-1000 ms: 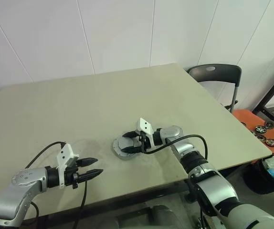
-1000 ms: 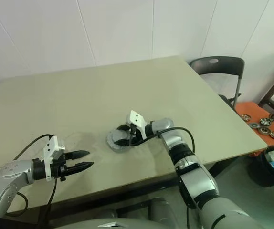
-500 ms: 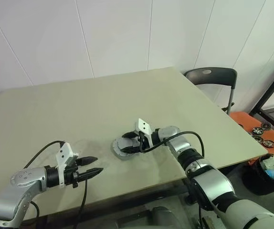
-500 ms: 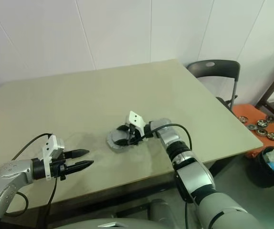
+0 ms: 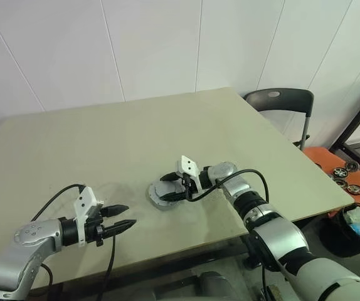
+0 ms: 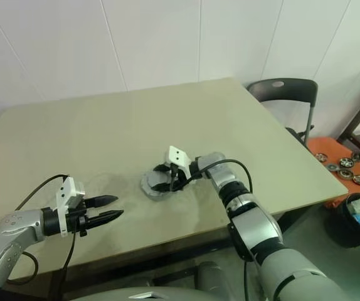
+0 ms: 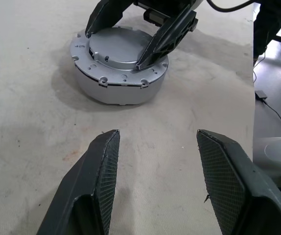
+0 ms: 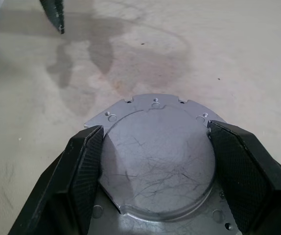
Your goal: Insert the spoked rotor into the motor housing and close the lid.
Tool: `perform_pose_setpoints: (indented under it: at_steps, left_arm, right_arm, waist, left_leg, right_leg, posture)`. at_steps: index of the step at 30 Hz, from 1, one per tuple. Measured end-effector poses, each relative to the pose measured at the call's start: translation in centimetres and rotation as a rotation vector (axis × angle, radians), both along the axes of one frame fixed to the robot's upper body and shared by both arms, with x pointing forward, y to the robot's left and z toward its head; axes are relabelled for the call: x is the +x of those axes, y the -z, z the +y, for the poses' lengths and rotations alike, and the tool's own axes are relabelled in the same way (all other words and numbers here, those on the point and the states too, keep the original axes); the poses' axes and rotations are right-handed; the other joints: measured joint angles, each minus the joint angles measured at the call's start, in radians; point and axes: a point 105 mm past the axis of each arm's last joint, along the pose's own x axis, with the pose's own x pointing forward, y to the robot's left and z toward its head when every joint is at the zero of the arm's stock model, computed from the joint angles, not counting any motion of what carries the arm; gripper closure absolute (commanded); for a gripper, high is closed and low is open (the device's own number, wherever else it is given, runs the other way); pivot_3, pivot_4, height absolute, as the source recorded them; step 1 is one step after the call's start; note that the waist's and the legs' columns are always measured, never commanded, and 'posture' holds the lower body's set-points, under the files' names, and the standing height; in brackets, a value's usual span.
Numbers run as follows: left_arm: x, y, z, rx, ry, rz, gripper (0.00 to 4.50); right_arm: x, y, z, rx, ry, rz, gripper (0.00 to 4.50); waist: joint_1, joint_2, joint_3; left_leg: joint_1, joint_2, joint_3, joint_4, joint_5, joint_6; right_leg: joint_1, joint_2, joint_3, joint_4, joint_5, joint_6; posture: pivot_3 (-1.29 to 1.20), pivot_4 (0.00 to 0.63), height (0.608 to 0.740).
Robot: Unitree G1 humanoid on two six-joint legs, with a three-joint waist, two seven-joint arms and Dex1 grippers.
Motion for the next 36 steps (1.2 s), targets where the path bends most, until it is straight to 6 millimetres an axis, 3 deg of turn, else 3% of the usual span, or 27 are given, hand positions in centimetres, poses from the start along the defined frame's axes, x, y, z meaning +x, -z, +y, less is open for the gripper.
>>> perform_pose_setpoints:
  at_steps: [9, 16, 21, 36]
  left_arm:
    - [-0.3, 0.2, -0.1, -0.015, -0.009, 0.017, 1.82]
    - [-0.1, 0.1, -0.2, -0.020, -0.016, 0.009, 1.82]
    - [1.0, -0.9, -0.8, -0.044, -0.011, -0.042, 1.82]
    - [0.8, -0.4, -1.3, -0.052, 0.002, -0.016, 1.82]
  right_arm:
    - [0.0, -0.2, 0.3, -0.051, -0.059, -0.082, 1.47]
    - [0.2, -0.3, -0.3, -0.072, -0.038, 0.054, 1.47]
    - [-0.1, -0.5, -1.9, -0.101, -0.068, 0.134, 1.47]
    - [-0.1, -0.1, -1.8, -0.091, -0.050, 0.113, 1.47]
  waist:
    - [0.000, 0.000, -0.001]
    - [0.005, 0.001, -0.001]
    - [0.030, 0.001, -0.003]
    - [0.026, 0.005, -0.010]
  left_leg:
    - [0.001, 0.000, -0.001, 0.000, 0.000, 0.000]
    - [0.000, -0.001, -0.002, 0.000, 0.000, 0.000]
    - [-0.001, -0.002, -0.004, -0.001, -0.003, 0.000]
    - [0.001, -0.002, -0.004, -0.001, -0.007, -0.001]
  right_leg:
    - [0.001, 0.000, 0.000, 0.000, 0.000, 0.000]
    - [0.000, -0.001, 0.000, 0.000, -0.001, 0.002]
    - [-0.004, -0.002, 0.000, -0.001, -0.004, 0.008]
    - [0.003, -0.002, 0.000, 0.000, -0.012, 0.006]
  posture:
    - [0.00, 0.000, 0.740]
    - [0.00, 0.000, 0.740]
    - [0.00, 0.000, 0.740]
    - [0.00, 0.000, 0.740]
